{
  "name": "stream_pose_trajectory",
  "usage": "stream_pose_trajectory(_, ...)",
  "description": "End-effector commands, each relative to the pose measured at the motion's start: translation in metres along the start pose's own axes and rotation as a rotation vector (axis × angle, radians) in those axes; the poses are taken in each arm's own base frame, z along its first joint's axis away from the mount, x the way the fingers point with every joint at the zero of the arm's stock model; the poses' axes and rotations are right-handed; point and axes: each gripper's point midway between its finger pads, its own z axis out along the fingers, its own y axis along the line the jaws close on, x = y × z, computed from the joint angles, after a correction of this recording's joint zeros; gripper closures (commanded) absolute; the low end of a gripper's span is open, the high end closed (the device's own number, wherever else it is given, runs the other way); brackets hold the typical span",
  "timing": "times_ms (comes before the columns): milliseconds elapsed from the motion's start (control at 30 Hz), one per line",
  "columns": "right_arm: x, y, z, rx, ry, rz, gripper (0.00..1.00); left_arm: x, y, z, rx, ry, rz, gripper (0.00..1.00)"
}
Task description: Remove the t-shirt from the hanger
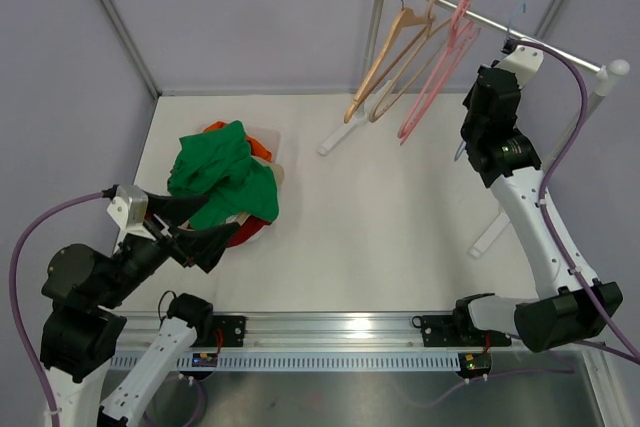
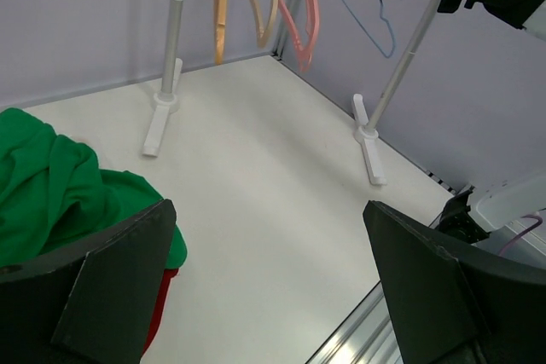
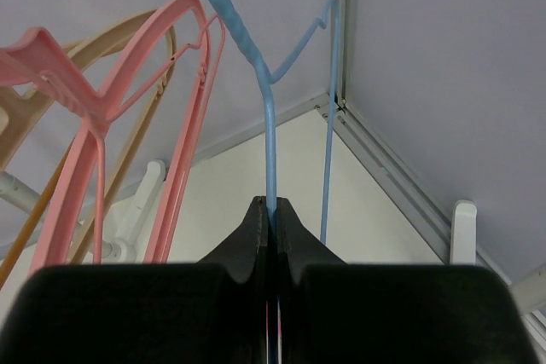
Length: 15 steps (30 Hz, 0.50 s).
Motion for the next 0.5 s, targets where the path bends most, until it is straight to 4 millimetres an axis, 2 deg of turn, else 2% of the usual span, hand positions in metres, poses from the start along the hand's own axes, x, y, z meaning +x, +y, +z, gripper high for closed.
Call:
stream_pose_trajectory(0, -0.010, 0.012, 0.012, -0.033, -0.037, 0.068, 1.00, -0.018, -0.018, 0.000, 0.076, -0.030, -0.005, 0.01)
stream_pose_trajectory(67, -0.002, 0.014, 0.016, -0.032, -0.019, 0.070, 1.00, -0.025, -0.024, 0.000, 0.105, -0.043, -0.004, 0.01)
stream_pose_trajectory(200, 0.019, 0.018, 0.019, -0.052, 0.021, 0.085, 1.00, -0.032, -0.032, 0.011, 0.157, -0.032, -0.033, 0.01)
stream_pose_trajectory(367, 0.029, 0.017, 0.011, -0.061, 0.044, 0.149, 1.00, -0.037, -0.032, 0.021, 0.178, -0.035, -0.050, 0.01)
stream_pose_trajectory(467, 0.028, 0.014, 0.005, -0.067, 0.045, 0.177, 1.00, -0.034, -0.032, 0.027, 0.189, -0.020, -0.065, 0.01)
